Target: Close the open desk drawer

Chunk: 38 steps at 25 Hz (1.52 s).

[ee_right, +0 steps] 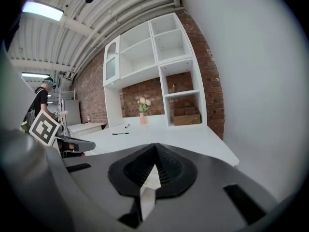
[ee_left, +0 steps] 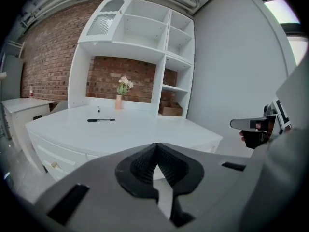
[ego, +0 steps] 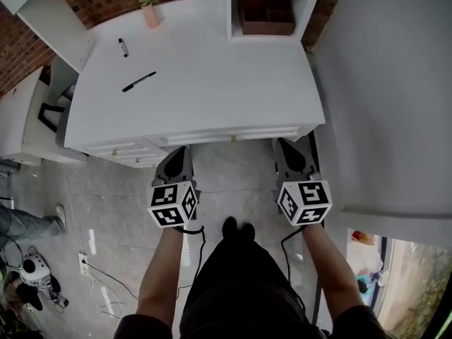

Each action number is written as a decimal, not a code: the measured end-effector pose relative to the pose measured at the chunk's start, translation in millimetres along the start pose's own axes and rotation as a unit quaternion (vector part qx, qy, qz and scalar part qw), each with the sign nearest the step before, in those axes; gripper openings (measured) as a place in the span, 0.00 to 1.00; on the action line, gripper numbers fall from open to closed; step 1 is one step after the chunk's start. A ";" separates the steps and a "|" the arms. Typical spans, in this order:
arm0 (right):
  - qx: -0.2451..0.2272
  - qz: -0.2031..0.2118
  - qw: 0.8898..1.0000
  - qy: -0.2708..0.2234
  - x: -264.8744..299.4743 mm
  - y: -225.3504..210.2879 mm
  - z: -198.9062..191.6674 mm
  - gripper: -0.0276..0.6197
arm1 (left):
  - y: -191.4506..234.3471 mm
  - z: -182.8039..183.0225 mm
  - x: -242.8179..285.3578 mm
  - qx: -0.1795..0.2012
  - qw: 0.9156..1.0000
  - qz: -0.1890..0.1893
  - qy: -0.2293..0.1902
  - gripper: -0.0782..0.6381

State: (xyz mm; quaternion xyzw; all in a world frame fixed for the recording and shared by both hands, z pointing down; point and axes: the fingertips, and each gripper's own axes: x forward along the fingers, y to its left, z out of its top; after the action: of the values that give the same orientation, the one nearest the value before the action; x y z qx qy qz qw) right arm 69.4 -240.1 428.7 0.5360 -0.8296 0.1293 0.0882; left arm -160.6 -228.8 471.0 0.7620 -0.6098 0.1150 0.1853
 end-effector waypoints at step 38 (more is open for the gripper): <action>-0.013 0.028 0.993 -0.117 -171.6 37.8 62.0 0.05 | -84.0 55.7 -162.7 0.070 0.991 -0.028 -0.115 0.12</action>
State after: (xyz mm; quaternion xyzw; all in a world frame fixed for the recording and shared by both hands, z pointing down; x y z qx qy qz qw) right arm 104.7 -95.7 316.3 0.5227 -0.8506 0.0572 -0.0065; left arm -119.2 -92.4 343.4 0.7981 -0.5958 0.0644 0.0632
